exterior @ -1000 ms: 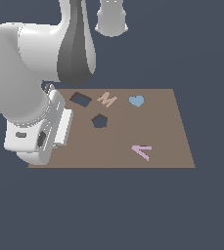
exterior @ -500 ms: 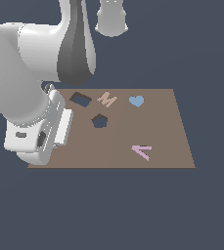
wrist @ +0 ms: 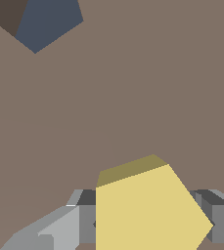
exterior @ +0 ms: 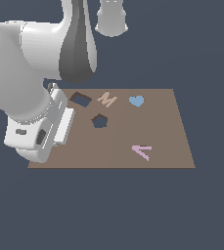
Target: Insert a designated object into the corresponding slot on a board.
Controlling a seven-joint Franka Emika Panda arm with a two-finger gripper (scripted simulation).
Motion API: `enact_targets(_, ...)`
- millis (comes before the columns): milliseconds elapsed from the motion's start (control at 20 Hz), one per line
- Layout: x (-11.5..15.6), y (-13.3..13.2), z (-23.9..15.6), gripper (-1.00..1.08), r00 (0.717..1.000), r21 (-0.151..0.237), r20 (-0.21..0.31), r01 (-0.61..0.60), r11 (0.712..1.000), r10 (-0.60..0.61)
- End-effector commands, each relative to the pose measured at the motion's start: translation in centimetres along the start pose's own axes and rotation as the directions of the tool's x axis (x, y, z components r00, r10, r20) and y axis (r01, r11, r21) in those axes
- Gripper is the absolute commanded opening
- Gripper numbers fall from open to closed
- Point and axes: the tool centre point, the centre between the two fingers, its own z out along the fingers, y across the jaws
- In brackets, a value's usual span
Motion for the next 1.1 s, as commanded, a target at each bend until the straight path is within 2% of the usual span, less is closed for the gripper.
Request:
enact_targets(0,0.1,-0.3,0.0,-1.0,0.999,0.0,0.0,-0.036,0.999,0.036)
enact_targets(300,0.4,-1.5,-0.1,-1.0,0.987,-0.001,0.0,-0.162,0.987,0.162)
enact_targets(550,1.0,-2.7,-0.2,-1.0,0.953,-0.001,0.0,-0.302,0.953,0.302)
enact_targets(800,1.9,-4.1,-0.3,-1.0,0.886,-0.001,0.0,-0.463,0.886,0.463)
enact_targets(1050,3.2,-5.3,-0.4,-1.0,0.786,-0.001,-0.001,-0.619,0.786,0.619)
